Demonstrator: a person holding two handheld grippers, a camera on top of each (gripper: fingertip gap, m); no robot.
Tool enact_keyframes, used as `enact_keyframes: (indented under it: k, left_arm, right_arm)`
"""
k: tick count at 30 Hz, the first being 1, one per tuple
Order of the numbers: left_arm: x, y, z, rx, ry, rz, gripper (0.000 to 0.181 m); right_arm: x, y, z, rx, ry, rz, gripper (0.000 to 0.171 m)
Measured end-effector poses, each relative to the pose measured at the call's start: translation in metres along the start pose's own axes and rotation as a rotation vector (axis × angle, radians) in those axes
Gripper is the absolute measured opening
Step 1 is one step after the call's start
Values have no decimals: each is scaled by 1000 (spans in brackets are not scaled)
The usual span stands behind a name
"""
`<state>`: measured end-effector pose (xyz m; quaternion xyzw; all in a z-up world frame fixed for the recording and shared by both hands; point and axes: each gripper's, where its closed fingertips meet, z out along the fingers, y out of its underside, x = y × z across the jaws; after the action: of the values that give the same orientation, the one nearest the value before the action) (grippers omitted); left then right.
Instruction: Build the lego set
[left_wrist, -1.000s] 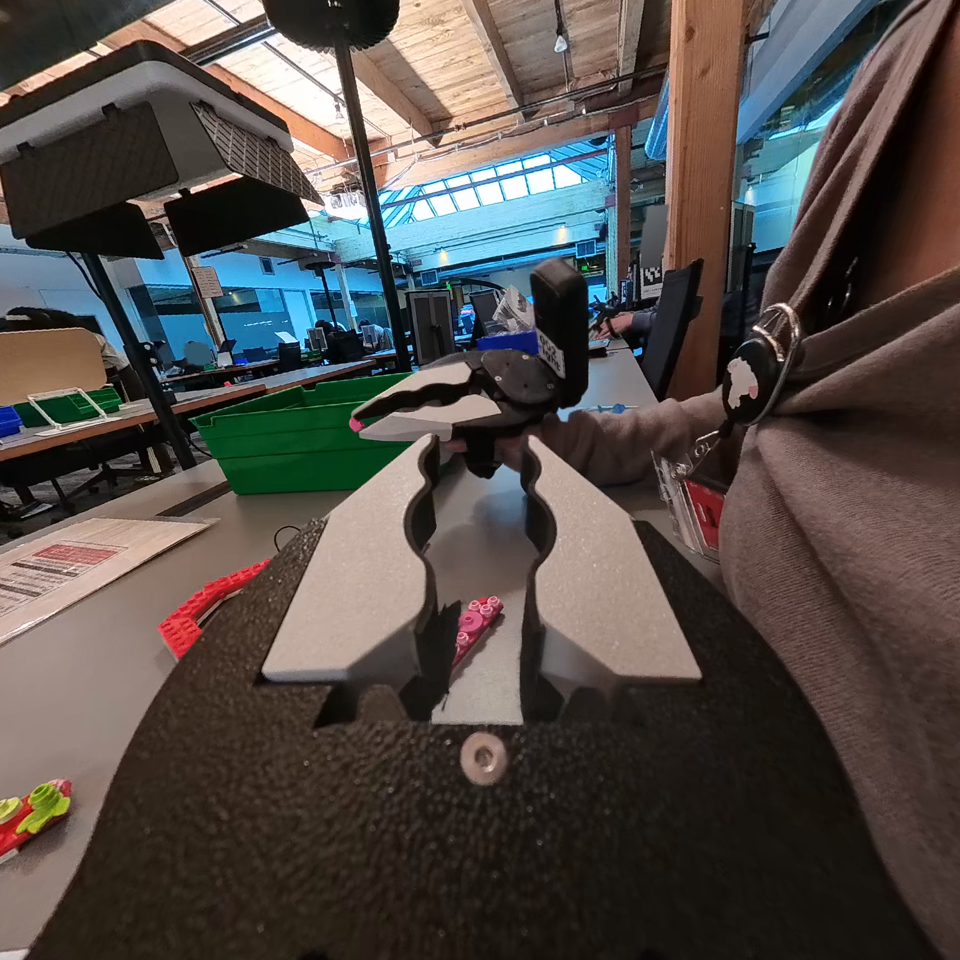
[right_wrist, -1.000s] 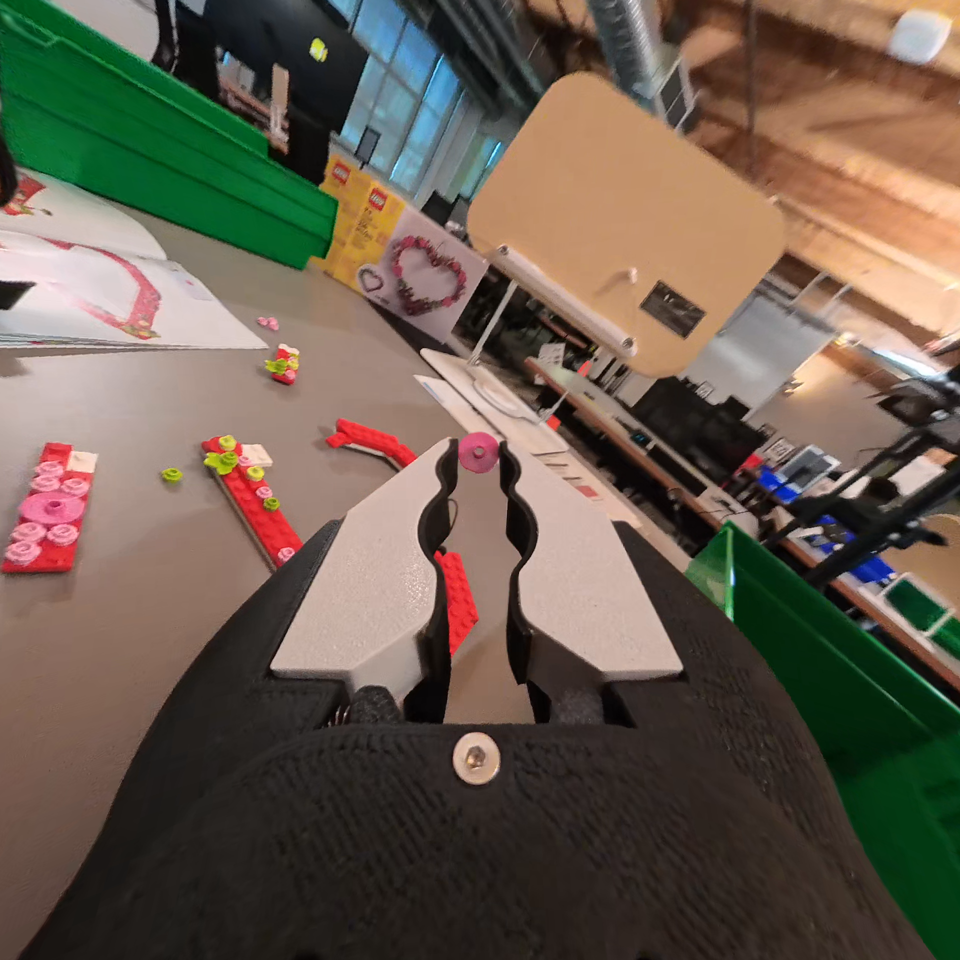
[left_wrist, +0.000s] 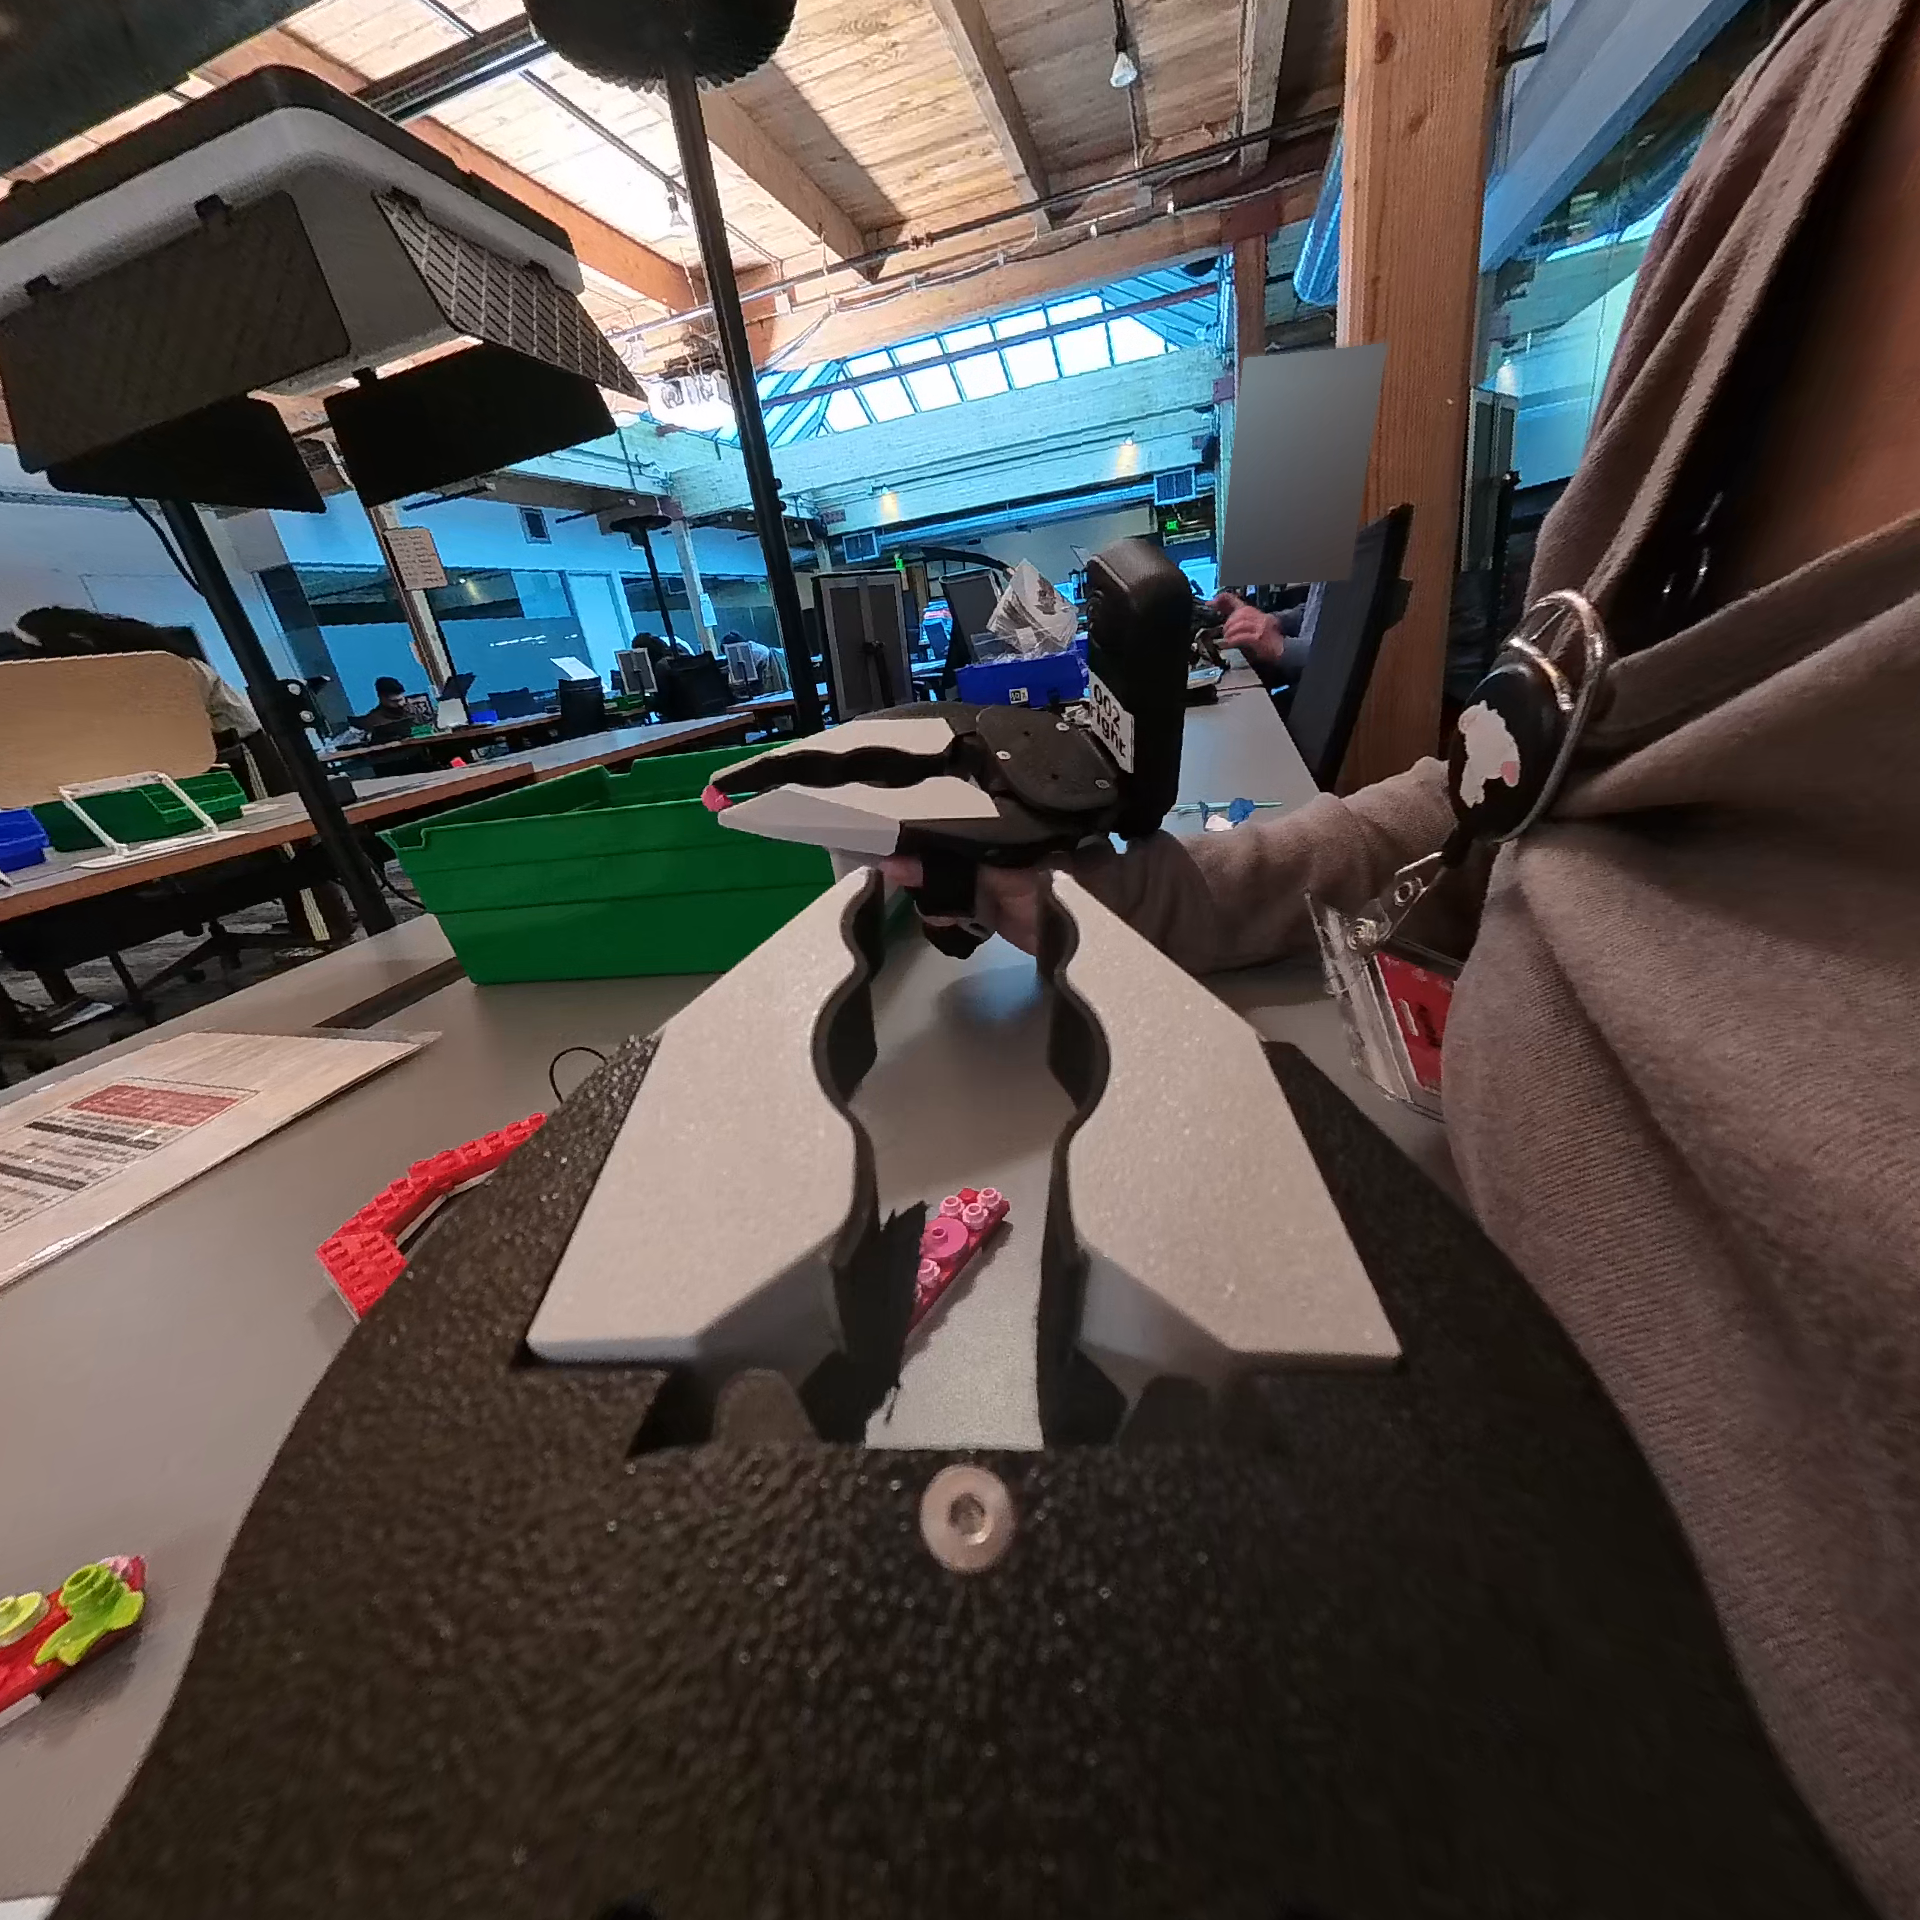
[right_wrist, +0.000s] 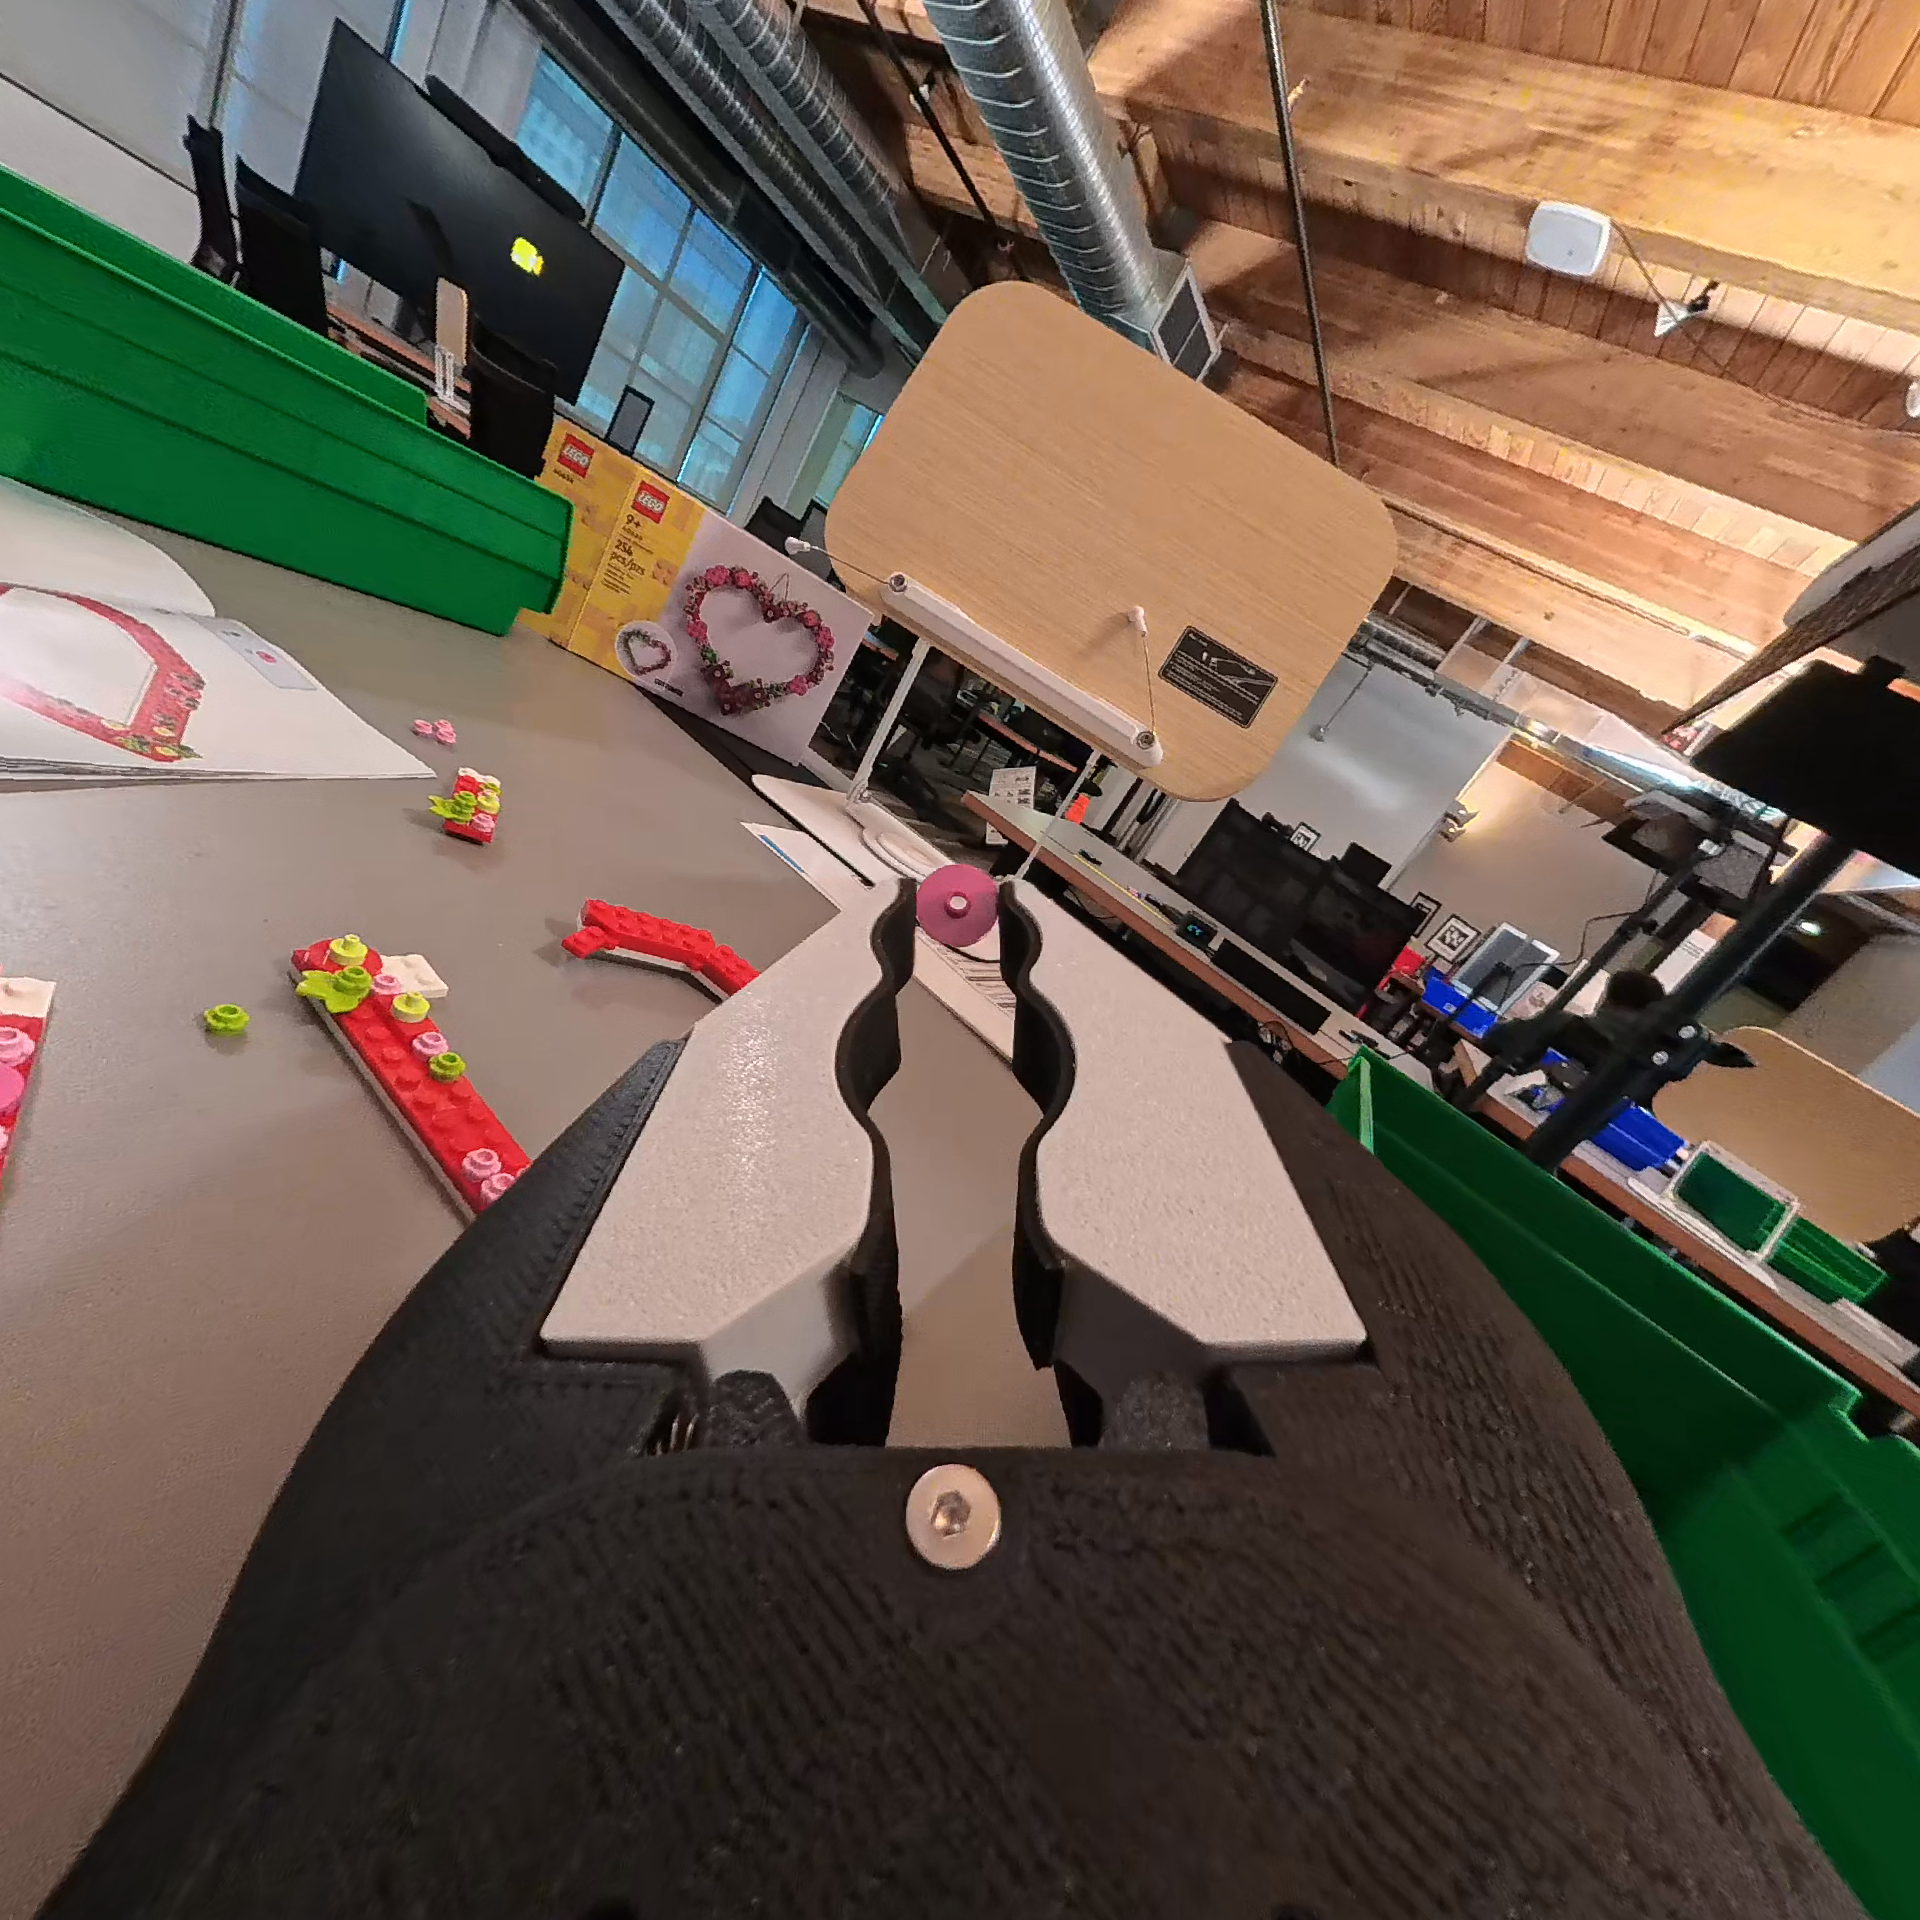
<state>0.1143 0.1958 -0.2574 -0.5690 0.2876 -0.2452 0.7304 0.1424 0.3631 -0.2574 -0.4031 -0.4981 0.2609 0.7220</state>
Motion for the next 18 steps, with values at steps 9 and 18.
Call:
enact_keyframes:
  k: [9, 18]
  left_arm:
    - [0, 0, 0, 0, 0, -4, 25]
    - [0, 1, 0, -2, -1, -2, 24]
  right_arm:
    - [-1, 1, 1, -8, -2, -7, 14]
    - [-2, 3, 2, -15, -4, -12, 14]
